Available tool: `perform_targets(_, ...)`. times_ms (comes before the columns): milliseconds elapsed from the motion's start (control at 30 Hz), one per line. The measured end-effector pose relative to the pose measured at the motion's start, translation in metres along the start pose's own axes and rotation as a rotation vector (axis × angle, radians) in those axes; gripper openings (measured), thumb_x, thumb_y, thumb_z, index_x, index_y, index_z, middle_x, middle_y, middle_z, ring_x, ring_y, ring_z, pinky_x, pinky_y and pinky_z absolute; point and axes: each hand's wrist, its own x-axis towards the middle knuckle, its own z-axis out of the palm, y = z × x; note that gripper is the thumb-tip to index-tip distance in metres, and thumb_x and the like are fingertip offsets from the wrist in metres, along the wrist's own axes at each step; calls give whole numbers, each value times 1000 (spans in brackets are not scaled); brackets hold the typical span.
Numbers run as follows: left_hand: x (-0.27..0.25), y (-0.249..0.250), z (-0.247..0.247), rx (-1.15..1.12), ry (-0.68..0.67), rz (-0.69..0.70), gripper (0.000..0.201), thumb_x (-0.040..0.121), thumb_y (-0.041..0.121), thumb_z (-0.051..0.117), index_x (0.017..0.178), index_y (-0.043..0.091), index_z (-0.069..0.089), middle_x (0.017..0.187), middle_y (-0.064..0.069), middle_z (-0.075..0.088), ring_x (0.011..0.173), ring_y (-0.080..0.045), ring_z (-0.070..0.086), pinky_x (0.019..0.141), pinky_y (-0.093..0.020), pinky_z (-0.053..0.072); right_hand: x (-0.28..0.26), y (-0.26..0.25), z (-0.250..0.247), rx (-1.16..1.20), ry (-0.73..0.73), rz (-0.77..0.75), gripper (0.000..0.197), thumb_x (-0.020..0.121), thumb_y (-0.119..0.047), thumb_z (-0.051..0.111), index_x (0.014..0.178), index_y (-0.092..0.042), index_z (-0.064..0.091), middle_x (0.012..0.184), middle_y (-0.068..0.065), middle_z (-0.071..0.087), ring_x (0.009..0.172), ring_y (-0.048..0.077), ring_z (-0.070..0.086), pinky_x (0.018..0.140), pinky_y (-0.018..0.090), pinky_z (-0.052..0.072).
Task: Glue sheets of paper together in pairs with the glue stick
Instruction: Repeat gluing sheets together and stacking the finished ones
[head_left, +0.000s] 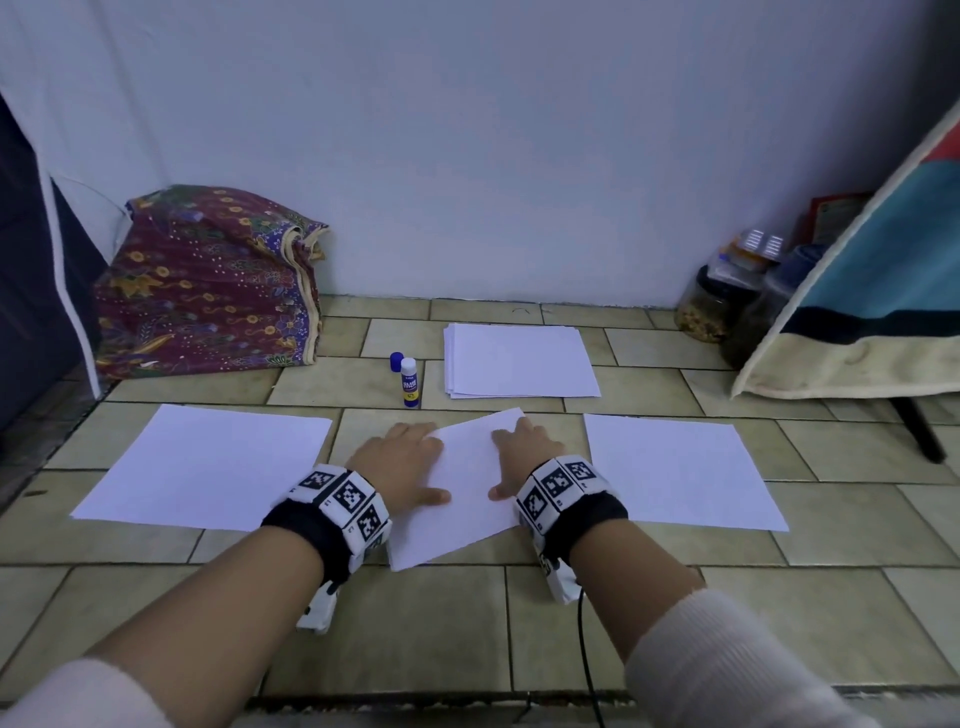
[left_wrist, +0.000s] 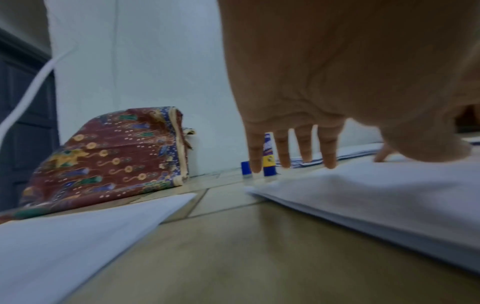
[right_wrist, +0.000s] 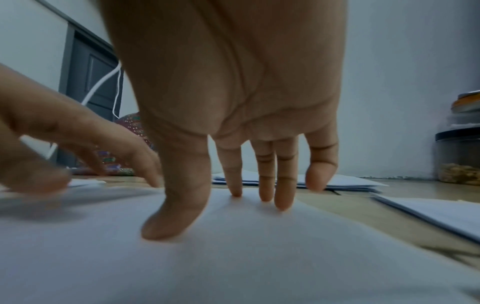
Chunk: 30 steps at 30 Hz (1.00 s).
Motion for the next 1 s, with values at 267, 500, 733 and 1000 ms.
perform_targets(267,-15,6,-1,55,-17,7,45,95,50,46,129,21,50,125,-1,51,113,-21,50,89,-33,42,-6,-28,5,102,20,20,44,91,-25,51,132,-14,39,136,9,35,124,34,33,93,42,43)
perform_targets(500,-18,-4,9,-92,7,15,77,78,46,73,141,18,37,142,0,37,132,-18,34,105,-35,38,-5,-45,9,90,22,-118,72,79,-35,74,137,-16,36,141,5,33,130,32,28,96,43,45)
perform_targets(733,-10,-13,14,-58,-178,-92,133,69,64,72,151,2,-12,159,-9,-19,146,-20,-19,119,-49,5,0,-55,4,7,-11,-160,76,80,-22,74,141,-13,30,142,5,32,130,28,32,98,44,42)
perform_targets(1000,-5,-10,12,155,-163,-100,132,65,79,61,152,6,-6,161,-9,-4,148,-21,-8,117,-56,4,7,-67,-5,166,-97,-244,74,80,-5,64,144,-18,29,136,8,49,125,30,48,105,46,36)
